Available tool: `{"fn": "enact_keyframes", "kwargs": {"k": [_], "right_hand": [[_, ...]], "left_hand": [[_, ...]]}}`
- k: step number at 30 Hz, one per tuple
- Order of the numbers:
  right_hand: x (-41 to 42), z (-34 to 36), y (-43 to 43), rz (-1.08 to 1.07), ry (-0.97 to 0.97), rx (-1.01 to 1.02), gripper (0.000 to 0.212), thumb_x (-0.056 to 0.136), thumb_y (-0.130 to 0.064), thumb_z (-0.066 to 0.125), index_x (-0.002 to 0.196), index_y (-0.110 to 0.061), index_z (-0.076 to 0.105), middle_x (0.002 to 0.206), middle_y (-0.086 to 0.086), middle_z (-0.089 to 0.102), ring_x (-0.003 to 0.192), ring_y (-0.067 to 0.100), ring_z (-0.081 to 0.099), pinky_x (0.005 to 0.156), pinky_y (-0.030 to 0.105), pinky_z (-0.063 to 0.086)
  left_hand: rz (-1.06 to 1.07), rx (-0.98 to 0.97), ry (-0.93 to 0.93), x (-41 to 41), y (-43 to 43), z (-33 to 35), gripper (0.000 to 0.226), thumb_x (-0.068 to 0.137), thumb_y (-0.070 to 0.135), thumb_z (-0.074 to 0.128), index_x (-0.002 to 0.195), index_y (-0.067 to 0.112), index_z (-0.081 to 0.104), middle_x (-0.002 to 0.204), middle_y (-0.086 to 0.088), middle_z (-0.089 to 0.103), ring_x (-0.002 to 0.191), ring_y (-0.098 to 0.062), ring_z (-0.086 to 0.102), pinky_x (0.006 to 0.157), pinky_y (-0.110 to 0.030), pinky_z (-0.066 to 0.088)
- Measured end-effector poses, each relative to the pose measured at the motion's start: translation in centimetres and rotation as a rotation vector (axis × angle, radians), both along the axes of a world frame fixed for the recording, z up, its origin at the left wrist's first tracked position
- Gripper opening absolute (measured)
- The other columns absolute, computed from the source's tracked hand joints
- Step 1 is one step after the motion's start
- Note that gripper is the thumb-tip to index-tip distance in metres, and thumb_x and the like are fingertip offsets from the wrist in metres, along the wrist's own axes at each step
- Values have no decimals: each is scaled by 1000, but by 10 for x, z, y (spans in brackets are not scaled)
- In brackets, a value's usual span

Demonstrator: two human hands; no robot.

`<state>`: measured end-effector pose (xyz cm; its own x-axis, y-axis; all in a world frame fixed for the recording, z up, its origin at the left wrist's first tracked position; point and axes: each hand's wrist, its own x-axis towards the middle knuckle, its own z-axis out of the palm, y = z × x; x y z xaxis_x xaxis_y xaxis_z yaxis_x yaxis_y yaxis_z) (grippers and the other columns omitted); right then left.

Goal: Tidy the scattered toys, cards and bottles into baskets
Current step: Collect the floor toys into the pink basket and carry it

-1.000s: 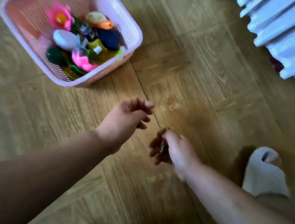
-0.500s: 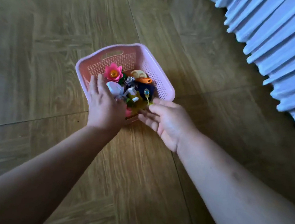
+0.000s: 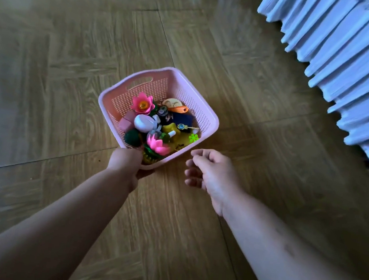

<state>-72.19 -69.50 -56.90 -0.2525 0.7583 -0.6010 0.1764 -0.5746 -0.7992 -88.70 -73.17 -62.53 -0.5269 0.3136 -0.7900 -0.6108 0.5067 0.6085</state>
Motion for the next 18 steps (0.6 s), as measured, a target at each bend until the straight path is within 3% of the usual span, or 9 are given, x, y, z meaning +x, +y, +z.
{"fn": "enact_keyframes", "kwargs": {"k": [5,10,13,16,18], "right_hand": [[11,12,26,-156,-32,233,12,96,-17,54,99,-7,60,74,5,64,57,13,59,45,26,49],[28,0,55,-292,-192,282,27,90,-33,61,93,-7,60,63,2,58,42,8,49,40,23,40],[36,-15,64,-374,-261,223,30,84,-39,67,94,-13,57,81,3,65,55,10,54,48,25,43],[41,-27,73,-422,-241,85,27,84,-27,68,101,-11,55,87,5,65,50,7,55,41,18,42],[43,-30,78,-429,-244,26,27,83,-21,65,106,-8,58,94,6,67,62,9,59,46,19,41]], "left_hand": [[8,100,-81,27,3,15,36,87,-13,41,118,-2,57,103,-21,67,83,-36,71,60,-40,61],[-40,118,-26,57,13,24,38,86,-13,42,118,-1,59,95,-19,68,61,-27,72,50,-34,57],[-24,110,-5,68,19,26,38,84,-14,44,117,0,59,99,-20,69,63,-28,73,52,-34,57],[-18,84,25,76,25,25,39,83,-12,45,116,3,59,99,-20,70,73,-32,74,57,-37,58],[-28,83,60,83,27,26,41,82,-11,44,115,7,59,100,-17,70,79,-32,73,59,-38,58]]}}
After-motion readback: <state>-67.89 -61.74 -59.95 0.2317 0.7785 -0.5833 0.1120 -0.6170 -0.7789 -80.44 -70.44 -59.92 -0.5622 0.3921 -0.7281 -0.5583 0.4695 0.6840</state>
